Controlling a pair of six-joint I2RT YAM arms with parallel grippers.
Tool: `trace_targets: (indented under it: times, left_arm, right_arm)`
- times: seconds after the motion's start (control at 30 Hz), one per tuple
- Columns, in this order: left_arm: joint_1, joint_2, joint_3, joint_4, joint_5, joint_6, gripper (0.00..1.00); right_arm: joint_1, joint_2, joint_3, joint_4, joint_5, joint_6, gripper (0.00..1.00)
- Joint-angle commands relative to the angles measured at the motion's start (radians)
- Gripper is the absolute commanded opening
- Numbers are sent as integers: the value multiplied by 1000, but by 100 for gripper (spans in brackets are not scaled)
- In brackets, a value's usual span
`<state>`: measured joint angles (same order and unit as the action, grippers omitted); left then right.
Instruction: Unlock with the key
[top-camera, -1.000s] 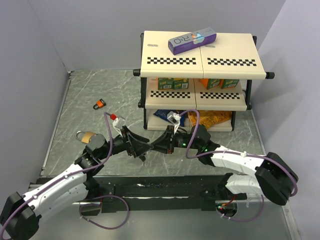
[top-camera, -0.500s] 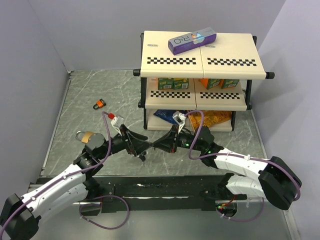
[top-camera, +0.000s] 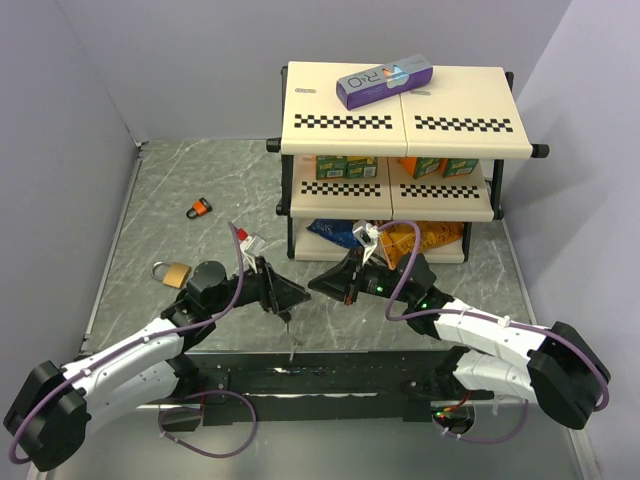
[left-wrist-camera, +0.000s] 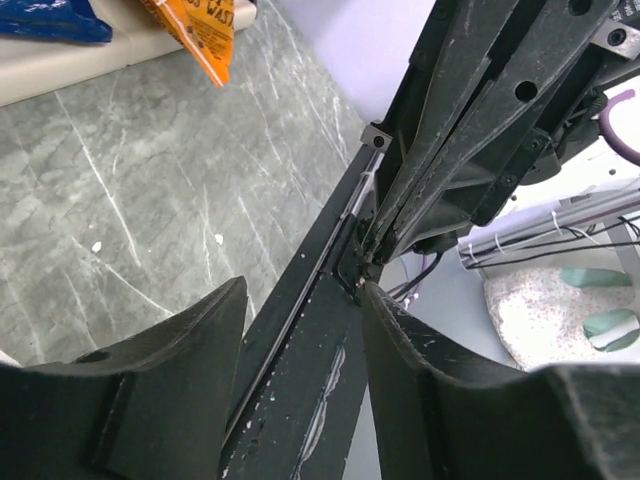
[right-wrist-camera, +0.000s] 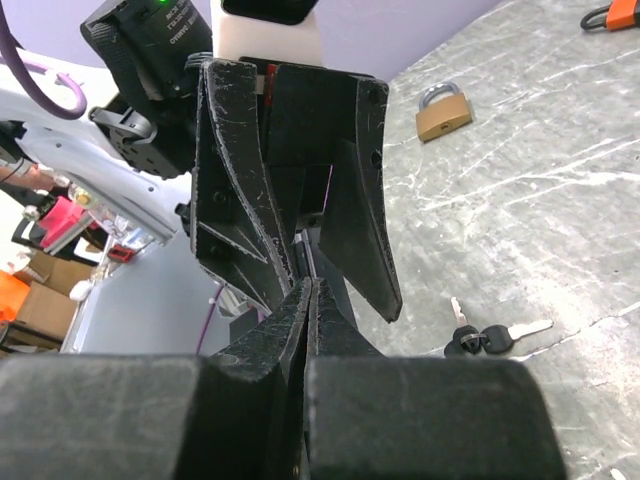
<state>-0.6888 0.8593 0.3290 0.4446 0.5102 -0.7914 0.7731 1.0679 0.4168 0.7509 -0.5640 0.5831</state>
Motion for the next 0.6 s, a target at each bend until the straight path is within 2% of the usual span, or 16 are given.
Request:
trace_targets:
  times: [0.0, 0.1, 0.13, 0.23, 0.27, 0.33, 0.37, 0.4, 0.47, 0.53, 0.57]
  left_arm:
    - [-2, -12, 8, -16, -53, 17, 55]
    - [2, -75, 25, -171, -240, 27, 67]
    - [6, -122, 19, -196, -274, 24, 76]
    - [78, -178, 22, -299, -348, 29, 93]
    - [113, -178, 27, -322, -337, 34, 95]
    - [239, -157, 47, -372, -235, 55, 97]
    - [277, -145, 57, -389, -202, 61, 98]
    - [338, -132, 70, -421, -178, 69, 98]
    - [383, -92, 113, -438, -116, 70, 99]
    - [425, -45, 174, -489, -56, 86, 99]
    - [436, -33, 200, -507, -46, 99, 99]
  right_arm:
    - [-9, -6, 2, 5, 26, -9, 0]
    - [-9, -23, -3, -82, 84, -57, 0]
    - [-3, -29, -1, -166, 110, -99, 0]
    - [66, -37, 0, -283, 266, -187, 3]
    - [134, -34, 0, -332, 359, -206, 6]
    - [205, -7, 13, -373, 438, -245, 11]
    - [239, 10, 23, -418, 475, -256, 20]
    - [306, 48, 48, -441, 551, -265, 24]
    - [363, 95, 79, -481, 617, -270, 34]
    - [439, 168, 138, -544, 708, -247, 39]
    - [463, 194, 161, -568, 739, -241, 45]
